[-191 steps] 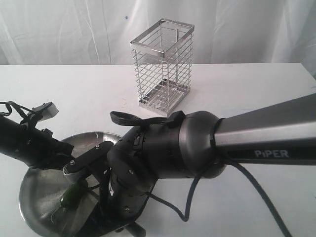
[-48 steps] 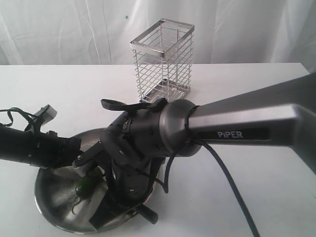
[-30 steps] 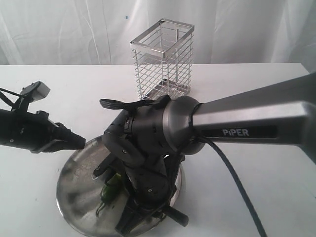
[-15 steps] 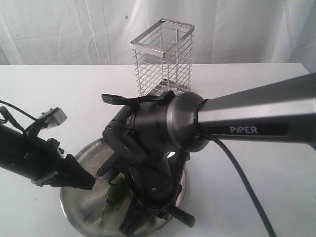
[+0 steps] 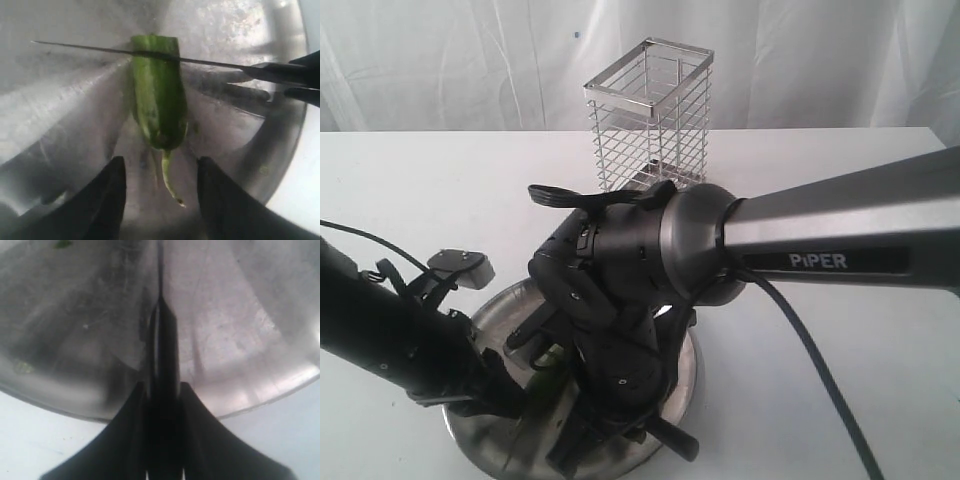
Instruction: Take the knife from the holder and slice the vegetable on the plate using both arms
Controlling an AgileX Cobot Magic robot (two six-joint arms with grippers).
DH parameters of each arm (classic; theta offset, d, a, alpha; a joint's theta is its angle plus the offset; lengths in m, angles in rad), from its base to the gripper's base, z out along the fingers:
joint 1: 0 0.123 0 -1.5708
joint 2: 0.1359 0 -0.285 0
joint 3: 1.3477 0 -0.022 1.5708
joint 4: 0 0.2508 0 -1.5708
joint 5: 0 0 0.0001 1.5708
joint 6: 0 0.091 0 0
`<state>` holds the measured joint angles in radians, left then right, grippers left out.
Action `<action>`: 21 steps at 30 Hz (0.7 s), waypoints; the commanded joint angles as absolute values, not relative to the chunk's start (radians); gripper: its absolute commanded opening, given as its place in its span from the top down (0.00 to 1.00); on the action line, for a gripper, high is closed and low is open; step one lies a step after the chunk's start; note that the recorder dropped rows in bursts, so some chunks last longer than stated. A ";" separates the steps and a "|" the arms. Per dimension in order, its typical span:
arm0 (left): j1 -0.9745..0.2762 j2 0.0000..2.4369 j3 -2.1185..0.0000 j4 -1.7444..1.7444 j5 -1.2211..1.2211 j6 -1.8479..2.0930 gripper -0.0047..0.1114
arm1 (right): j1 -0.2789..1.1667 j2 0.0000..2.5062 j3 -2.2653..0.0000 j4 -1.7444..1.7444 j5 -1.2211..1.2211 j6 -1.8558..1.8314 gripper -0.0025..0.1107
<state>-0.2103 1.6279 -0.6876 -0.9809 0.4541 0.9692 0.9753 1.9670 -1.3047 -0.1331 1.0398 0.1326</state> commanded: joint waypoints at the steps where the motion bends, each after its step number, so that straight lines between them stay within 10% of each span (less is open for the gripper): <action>1: -0.260 1.665 -0.671 -1.029 0.385 0.961 0.45 | 0.967 1.956 -1.305 -0.126 1.024 0.136 0.98; 21: -0.280 1.684 -0.671 -1.098 0.298 0.939 0.47 | 0.967 1.998 -1.305 -0.131 1.061 0.123 0.98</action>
